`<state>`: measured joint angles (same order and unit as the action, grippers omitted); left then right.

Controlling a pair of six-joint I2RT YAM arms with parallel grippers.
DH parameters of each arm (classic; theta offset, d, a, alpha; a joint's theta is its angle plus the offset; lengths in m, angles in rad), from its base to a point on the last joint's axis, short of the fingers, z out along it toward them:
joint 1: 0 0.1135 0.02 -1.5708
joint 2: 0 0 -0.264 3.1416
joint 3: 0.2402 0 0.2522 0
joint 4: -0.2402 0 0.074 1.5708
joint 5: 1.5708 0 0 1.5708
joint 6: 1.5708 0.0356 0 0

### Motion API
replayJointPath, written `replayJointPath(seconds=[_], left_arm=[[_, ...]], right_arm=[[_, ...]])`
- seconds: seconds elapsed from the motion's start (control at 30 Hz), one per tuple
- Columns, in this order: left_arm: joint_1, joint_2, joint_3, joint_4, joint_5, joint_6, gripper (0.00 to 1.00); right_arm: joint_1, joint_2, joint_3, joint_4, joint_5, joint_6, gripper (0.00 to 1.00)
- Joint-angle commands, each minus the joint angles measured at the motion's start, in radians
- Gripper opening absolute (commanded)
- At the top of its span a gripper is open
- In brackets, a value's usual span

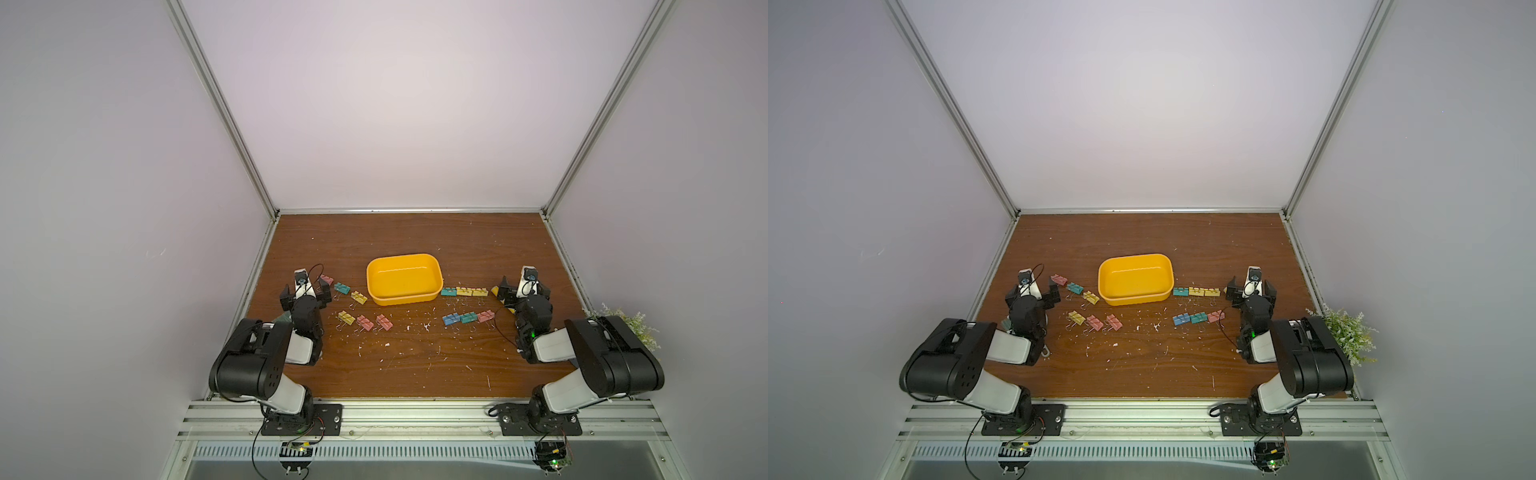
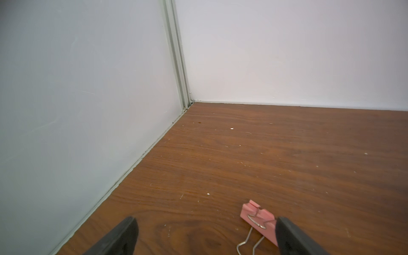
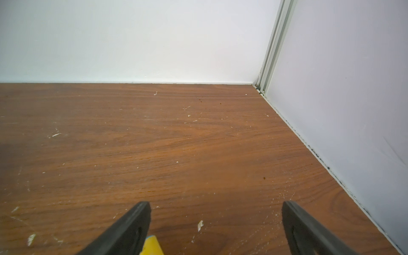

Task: Take out the binder clips from the storage box
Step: Reset both arms

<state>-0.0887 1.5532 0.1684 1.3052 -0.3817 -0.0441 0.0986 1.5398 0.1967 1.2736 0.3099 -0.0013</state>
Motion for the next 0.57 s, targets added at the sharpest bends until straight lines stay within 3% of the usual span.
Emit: replayJointPath(seconds=[0.0,0.07,0.53], left_arm=[[0.014,0.0,-0.02,0.124,0.081,0.012,1.0],[0.025,0.013,-0.007,0.123,0.041,-0.012,1.0],[0.058,-0.005,0.006,0.068,0.135,-0.017,1.0]], right_arm=[[-0.001,-0.017,0.009,0.035,0.018,0.021,0.99],[-0.001,-0.016,0.008,0.035,0.018,0.021,0.99],[-0.002,-0.017,0.01,0.031,0.018,0.023,0.99]])
